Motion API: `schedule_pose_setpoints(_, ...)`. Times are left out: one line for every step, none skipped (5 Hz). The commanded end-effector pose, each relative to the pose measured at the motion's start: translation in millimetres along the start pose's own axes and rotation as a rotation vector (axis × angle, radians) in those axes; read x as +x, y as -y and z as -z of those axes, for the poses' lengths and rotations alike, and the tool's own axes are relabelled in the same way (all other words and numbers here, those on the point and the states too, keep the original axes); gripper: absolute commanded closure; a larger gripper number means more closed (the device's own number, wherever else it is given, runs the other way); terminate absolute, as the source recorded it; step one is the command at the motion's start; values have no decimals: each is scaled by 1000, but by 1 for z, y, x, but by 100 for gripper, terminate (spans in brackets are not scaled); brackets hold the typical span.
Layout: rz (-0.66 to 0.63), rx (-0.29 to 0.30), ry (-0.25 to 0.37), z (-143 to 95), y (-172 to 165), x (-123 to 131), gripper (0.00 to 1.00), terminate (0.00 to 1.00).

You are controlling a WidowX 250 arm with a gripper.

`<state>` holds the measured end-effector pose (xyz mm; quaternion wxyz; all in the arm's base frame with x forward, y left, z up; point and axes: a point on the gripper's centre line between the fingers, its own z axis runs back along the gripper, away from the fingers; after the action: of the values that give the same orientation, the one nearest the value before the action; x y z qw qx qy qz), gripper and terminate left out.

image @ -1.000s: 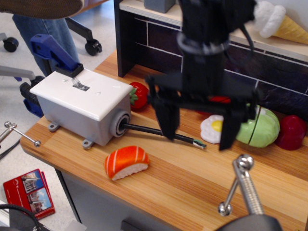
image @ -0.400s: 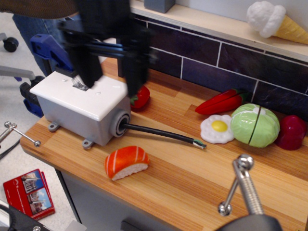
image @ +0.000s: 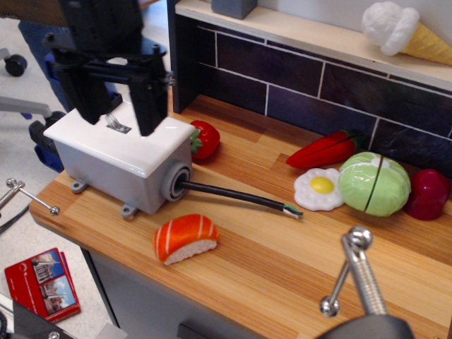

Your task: Move light switch to the right

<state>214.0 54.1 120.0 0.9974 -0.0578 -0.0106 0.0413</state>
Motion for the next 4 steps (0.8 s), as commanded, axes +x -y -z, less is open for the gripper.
schedule_pose_setpoints(54,38,37,2,-23,24,0,0)
schedule_pose_setpoints(62,48,41,11,-31,28,0,0)
schedule_pose_setpoints(76,48,35,17,-39,32,0,0)
schedule_pose_setpoints(101,50,38,22,-43,34,0,0)
